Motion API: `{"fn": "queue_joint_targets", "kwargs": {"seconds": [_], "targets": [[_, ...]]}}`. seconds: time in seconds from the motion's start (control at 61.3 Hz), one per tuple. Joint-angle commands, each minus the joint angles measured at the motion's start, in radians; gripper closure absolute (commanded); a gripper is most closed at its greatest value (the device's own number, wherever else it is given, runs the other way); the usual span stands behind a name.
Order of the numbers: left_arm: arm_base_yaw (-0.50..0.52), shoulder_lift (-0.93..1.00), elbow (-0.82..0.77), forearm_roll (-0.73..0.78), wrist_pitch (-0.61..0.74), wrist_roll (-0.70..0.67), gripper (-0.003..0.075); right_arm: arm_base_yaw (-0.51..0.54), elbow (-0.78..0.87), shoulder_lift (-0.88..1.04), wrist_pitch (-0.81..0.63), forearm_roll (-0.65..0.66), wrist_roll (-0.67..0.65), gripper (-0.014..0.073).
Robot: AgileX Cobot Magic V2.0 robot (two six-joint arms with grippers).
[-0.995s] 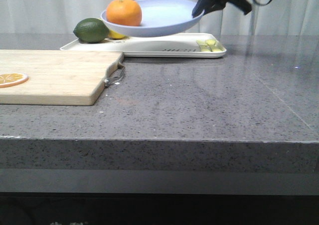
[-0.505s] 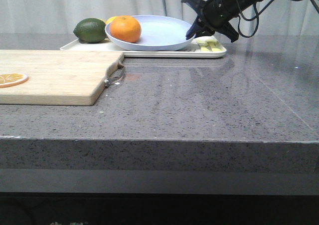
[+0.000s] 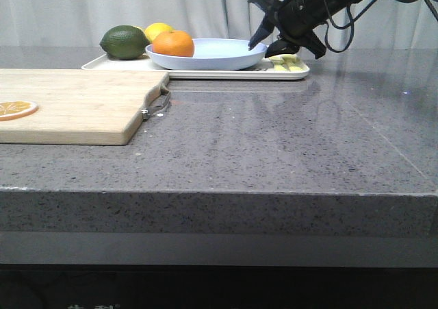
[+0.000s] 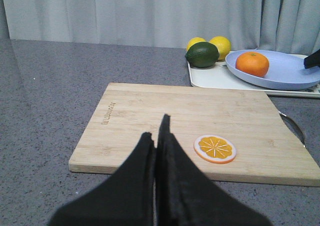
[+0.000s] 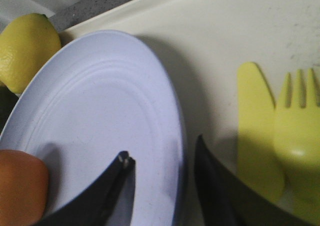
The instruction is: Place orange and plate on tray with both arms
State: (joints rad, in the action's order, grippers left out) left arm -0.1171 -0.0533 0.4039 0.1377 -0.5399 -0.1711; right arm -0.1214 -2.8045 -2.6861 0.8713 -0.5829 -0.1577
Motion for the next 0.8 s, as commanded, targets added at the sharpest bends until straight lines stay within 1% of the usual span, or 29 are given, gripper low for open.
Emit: {"fn": "queue_joint_targets", "kwargs": {"seconds": [0.0,0.049,0.147,0.212,0.261,0.293,0.342,0.408,0.44,0.538,0.636,0.717,0.783], "targets": [[0.002,-0.013,0.024,0.002,0.084,-0.006,0.0738,0.018,-0.040,0.123,0.018,-0.035,0.010,0.0123],[0.002,-0.013,0.024,0.002,0.084,-0.006,0.0738,0.033,-0.044,0.149,0.065,-0.027,0.017,0.0115],[0.002,-0.013,0.024,0.002,0.084,-0.006,0.0738,0.060,-0.073,0.212,0.158,0.020,0.017,0.0132],[0.002,-0.013,0.024,0.002,0.084,-0.006,0.0738,0.074,-0.098,0.254,0.228,0.070,0.015,0.0180],[0.002,-0.013,0.024,0.002,0.084,-0.006,0.0738,0.080,-0.113,0.287,0.290,0.118,0.010,0.0252],[0.002,-0.013,0.024,0.002,0.084,-0.006,0.0738,0.081,-0.121,0.314,0.343,0.162,0.004,0.0327],[0.002,-0.013,0.024,0.002,0.084,-0.006,0.0738,0.081,-0.122,0.344,0.399,0.210,0.003,0.0414],[0.002,-0.013,0.024,0.002,0.084,-0.006,0.0738,0.078,-0.122,0.374,0.460,0.260,0.003,0.0513],[0.002,-0.013,0.024,0.002,0.084,-0.006,0.0738,0.078,-0.121,0.388,0.466,0.283,0.003,0.0545],[0.002,-0.013,0.024,0.002,0.084,-0.006,0.0738,0.078,-0.120,0.430,0.465,0.287,0.001,0.0592],[0.002,-0.013,0.024,0.002,0.084,-0.006,0.0738,0.078,-0.112,0.486,0.470,0.330,0.002,0.0662],[0.002,-0.013,0.024,0.002,0.084,-0.006,0.0738,0.078,-0.063,0.555,0.470,0.373,0.023,0.0655],[0.002,-0.013,0.024,0.002,0.084,-0.006,0.0738,0.078,0.026,0.635,0.470,0.400,0.041,0.0655]]}}
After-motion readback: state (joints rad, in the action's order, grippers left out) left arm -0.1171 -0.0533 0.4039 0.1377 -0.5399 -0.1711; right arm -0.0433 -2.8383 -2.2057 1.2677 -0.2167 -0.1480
